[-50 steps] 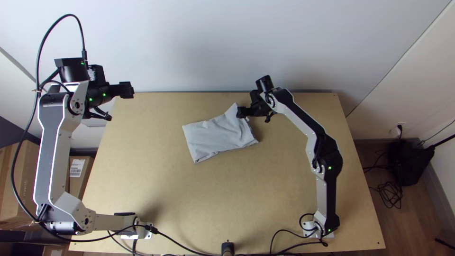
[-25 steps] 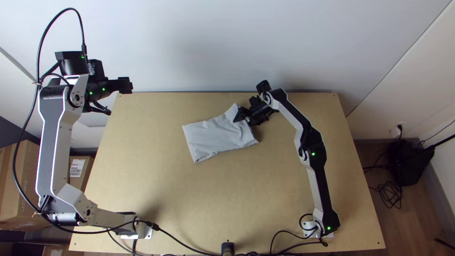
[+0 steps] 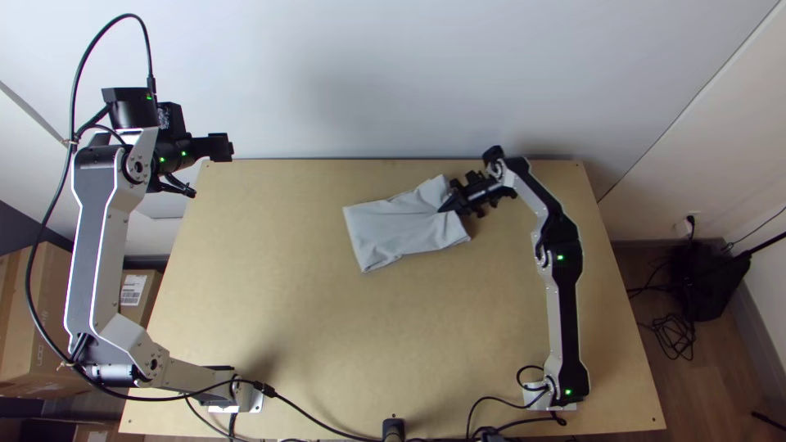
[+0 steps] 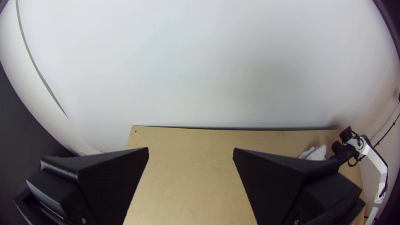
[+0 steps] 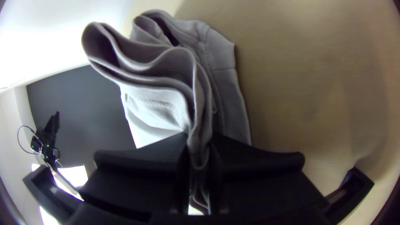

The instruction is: Fold the t-shirt

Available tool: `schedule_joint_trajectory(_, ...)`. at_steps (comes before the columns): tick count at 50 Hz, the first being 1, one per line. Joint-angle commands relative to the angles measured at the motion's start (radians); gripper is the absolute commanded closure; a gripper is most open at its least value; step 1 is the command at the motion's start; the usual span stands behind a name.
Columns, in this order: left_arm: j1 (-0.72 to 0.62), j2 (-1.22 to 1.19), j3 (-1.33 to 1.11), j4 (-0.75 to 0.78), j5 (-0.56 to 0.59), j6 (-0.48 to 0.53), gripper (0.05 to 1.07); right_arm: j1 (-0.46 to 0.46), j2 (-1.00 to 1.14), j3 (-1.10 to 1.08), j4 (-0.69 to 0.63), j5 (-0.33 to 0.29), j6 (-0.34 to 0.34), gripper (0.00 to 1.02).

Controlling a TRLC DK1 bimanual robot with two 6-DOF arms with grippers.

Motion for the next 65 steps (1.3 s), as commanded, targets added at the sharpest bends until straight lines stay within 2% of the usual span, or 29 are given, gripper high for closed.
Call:
schedule_joint_trajectory(1,-0.004,0.007,0.031,-0.004,-0.002,-0.001,0.1,-0.089,-0.054,-0.019,0.001,0.019,-0.027,1.0)
schedule_joint_trajectory(8,-0.004,0.006,0.03,-0.004,-0.002,-0.003,0.1,-0.201,-0.071,-0.009,0.018,0.077,-0.041,1.0)
schedule_joint_trajectory(16,-0.004,-0.002,0.031,-0.002,-0.002,-0.003,0.1,-0.347,-0.091,-0.009,0.052,0.139,-0.021,1.0)
schedule_joint_trajectory(23,-0.004,-0.007,0.027,-0.004,-0.002,-0.003,0.1,-0.477,-0.11,-0.029,0.073,0.177,0.031,1.0)
schedule_joint_trajectory(29,-0.004,-0.01,0.027,-0.004,-0.002,-0.006,0.1,-0.583,-0.168,-0.098,0.187,0.246,0.136,1.0)
schedule_joint_trajectory(32,-0.004,-0.013,0.027,-0.002,0.001,-0.006,0.1,-0.618,-0.202,-0.144,0.235,0.272,0.163,1.0)
schedule_joint_trajectory(35,-0.004,-0.016,0.027,-0.004,0.006,-0.007,0.1,-0.646,-0.24,-0.199,0.271,0.301,0.172,1.0)
schedule_joint_trajectory(40,-0.005,-0.022,0.027,-0.002,0.009,-0.007,0.1,-0.684,-0.309,-0.299,0.314,0.304,0.174,0.98)
schedule_joint_trajectory(41,-0.007,-0.025,0.028,-0.002,0.009,-0.007,0.1,-0.689,-0.32,-0.315,0.319,0.304,0.172,0.94)
schedule_joint_trajectory(43,-0.007,-0.03,0.028,-0.002,0.009,-0.007,0.1,-0.696,-0.346,-0.355,0.327,0.308,0.171,0.69)
schedule_joint_trajectory(45,-0.007,-0.034,0.027,-0.004,0.009,-0.007,0.1,-0.701,-0.369,-0.391,0.328,0.328,0.162,0.21)
schedule_joint_trajectory(46,-0.007,-0.036,0.027,-0.004,0.009,-0.007,0.1,-0.702,-0.38,-0.404,0.328,0.341,0.143,0.02)
schedule_joint_trajectory(49,-0.007,-0.042,0.022,-0.004,0.01,-0.007,0.1,-0.715,-0.421,-0.443,0.354,0.395,0.119,0.03)
schedule_joint_trajectory(52,-0.007,-0.05,0.022,-0.007,0.01,-0.006,0.1,-0.728,-0.495,-0.507,0.44,0.435,0.116,0.03)
schedule_joint_trajectory(59,-0.007,-0.063,0.03,-0.007,0.01,-0.001,0.1,-0.735,-0.685,-0.636,0.597,0.659,0.033,0.03)
schedule_joint_trajectory(65,-0.007,-0.085,0.047,-0.005,0.01,-0.001,0.1,-0.735,-0.861,-0.694,0.676,0.719,-0.032,0.03)
